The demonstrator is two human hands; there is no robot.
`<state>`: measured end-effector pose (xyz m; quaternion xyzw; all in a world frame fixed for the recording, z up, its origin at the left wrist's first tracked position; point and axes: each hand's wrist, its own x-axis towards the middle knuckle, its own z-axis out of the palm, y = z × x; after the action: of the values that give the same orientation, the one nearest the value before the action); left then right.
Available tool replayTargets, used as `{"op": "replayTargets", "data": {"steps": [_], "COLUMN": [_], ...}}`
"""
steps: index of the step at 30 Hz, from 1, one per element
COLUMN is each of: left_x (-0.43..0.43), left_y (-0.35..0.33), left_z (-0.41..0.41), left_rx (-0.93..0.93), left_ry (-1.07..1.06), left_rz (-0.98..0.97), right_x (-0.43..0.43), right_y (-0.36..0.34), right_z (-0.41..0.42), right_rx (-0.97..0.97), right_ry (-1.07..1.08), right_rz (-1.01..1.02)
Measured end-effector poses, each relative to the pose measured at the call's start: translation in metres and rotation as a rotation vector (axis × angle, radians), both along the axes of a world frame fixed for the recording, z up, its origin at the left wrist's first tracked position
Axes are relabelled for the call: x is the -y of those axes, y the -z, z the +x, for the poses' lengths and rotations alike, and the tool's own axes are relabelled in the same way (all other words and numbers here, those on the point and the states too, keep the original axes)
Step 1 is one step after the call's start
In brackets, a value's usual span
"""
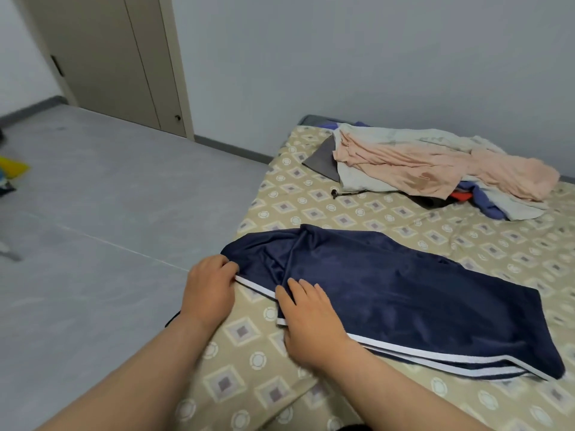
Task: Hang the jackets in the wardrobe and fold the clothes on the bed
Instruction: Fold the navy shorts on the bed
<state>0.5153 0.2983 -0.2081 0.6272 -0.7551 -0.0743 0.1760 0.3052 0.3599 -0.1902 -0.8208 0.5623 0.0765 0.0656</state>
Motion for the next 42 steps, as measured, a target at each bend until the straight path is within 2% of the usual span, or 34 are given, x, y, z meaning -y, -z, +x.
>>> {"op": "replayTargets", "data": {"steps": [4, 6, 9, 11, 13, 16, 21, 23, 27, 29, 30, 32, 34, 36, 38, 40, 42], "left_x": [-0.009, -0.018, -0.033, -0.043, -0.048, -0.050, -0.051, -0.054, -0.066, -0.074, -0.078, -0.081, -0.079, -0.074, -0.066, -0.057, -0.051], "left_y": [-0.008, -0.010, -0.010, -0.011, -0.012, -0.012, -0.017, -0.024, -0.037, -0.043, -0.045, -0.044, -0.039, -0.033, -0.021, -0.009, 0.003], "left_z": [0.008, 0.015, 0.024, 0.029, 0.034, 0.040, 0.048, 0.051, 0.058, 0.060, 0.060, 0.059, 0.055, 0.047, 0.035, 0.021, 0.008], "left_rx": [0.126, 0.156, 0.080, 0.032, 0.018, 0.004, 0.063, 0.144, 0.225, 0.270, 0.273, 0.211, 0.089, -0.001, -0.007, 0.007, 0.035], "left_ry": [0.228, 0.311, 0.310, 0.250, 0.198, 0.129, 0.079, 0.097, 0.189, 0.212, 0.205, 0.162, 0.116, 0.086, 0.106, 0.156, 0.177], "left_rz": [0.048, 0.149, 0.352, 0.474, 0.525, 0.494, 0.454, 0.532, 0.856, 0.945, 0.966, 0.930, 0.754, 0.497, 0.333, 0.351, 0.433], "right_x": [0.000, 0.000, 0.002, 0.004, 0.004, 0.003, -0.003, -0.015, -0.046, -0.050, -0.050, -0.042, -0.028, -0.011, 0.005, 0.019, 0.033], "right_y": [0.001, 0.001, 0.000, -0.003, -0.002, 0.001, -0.015, -0.020, -0.026, -0.028, -0.031, -0.035, -0.036, -0.034, -0.031, -0.029, -0.027], "right_z": [0.010, 0.017, 0.032, 0.041, 0.042, 0.036, 0.033, 0.034, 0.039, 0.040, 0.040, 0.038, 0.026, 0.005, -0.018, -0.034, -0.036], "right_rx": [0.040, 0.084, 0.184, 0.212, 0.179, 0.129, 0.012, 0.023, 0.026, 0.073, 0.160, 0.380, 0.468, 0.423, 0.294, 0.164, 0.158], "right_ry": [0.003, -0.012, -0.090, -0.083, -0.035, 0.026, -0.016, -0.058, -0.144, -0.118, -0.054, 0.107, 0.209, 0.290, 0.329, 0.282, 0.193], "right_rz": [0.004, -0.030, -0.213, -0.247, -0.226, -0.196, 0.011, 0.090, 0.172, 0.205, 0.241, 0.243, 0.073, -0.035, -0.005, 0.034, 0.029]}}
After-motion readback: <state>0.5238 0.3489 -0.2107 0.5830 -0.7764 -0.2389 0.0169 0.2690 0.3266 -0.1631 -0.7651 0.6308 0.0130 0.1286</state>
